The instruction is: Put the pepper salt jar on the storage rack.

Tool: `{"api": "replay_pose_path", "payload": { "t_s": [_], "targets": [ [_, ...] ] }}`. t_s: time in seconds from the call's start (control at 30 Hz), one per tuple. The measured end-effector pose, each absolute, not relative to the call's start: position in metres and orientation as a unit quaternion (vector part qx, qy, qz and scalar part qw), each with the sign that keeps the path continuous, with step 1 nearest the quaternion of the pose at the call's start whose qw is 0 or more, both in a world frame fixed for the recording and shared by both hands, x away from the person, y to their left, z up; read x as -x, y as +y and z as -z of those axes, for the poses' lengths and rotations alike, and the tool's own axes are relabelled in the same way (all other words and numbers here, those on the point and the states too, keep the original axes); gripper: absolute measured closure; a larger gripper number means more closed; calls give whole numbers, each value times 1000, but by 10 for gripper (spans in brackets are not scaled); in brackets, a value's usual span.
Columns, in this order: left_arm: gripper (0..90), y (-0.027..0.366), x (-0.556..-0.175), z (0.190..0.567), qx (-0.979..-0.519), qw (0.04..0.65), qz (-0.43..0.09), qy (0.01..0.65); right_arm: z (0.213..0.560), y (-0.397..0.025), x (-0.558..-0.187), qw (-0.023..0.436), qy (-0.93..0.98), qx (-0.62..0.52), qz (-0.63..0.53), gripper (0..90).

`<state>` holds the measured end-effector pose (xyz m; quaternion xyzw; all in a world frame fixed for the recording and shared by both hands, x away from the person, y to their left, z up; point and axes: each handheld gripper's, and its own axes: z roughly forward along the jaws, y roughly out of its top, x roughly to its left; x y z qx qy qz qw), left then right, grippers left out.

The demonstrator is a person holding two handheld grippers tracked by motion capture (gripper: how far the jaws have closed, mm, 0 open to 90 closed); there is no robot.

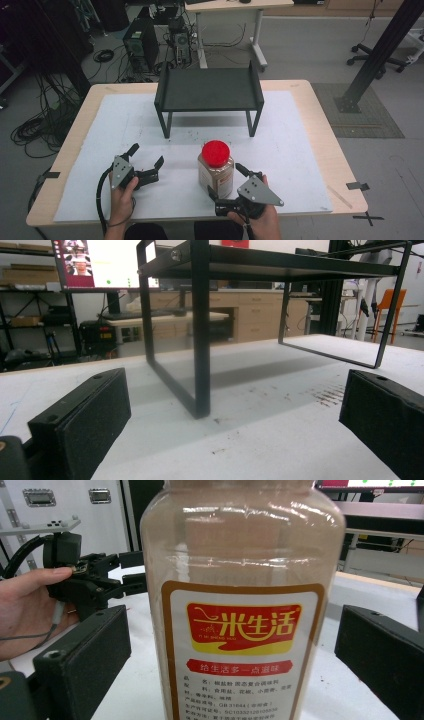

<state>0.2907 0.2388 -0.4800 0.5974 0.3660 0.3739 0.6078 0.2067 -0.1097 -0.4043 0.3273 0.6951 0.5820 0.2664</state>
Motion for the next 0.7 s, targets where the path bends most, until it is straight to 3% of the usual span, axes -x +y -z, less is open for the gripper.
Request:
{"api": "replay_pose_path", "payload": {
  "t_s": [0.7],
  "targets": [
    [2, 239, -291, 480, -597, 609, -373, 365, 411, -98, -219, 272, 692, -330, -582, 5]
  ]
}}
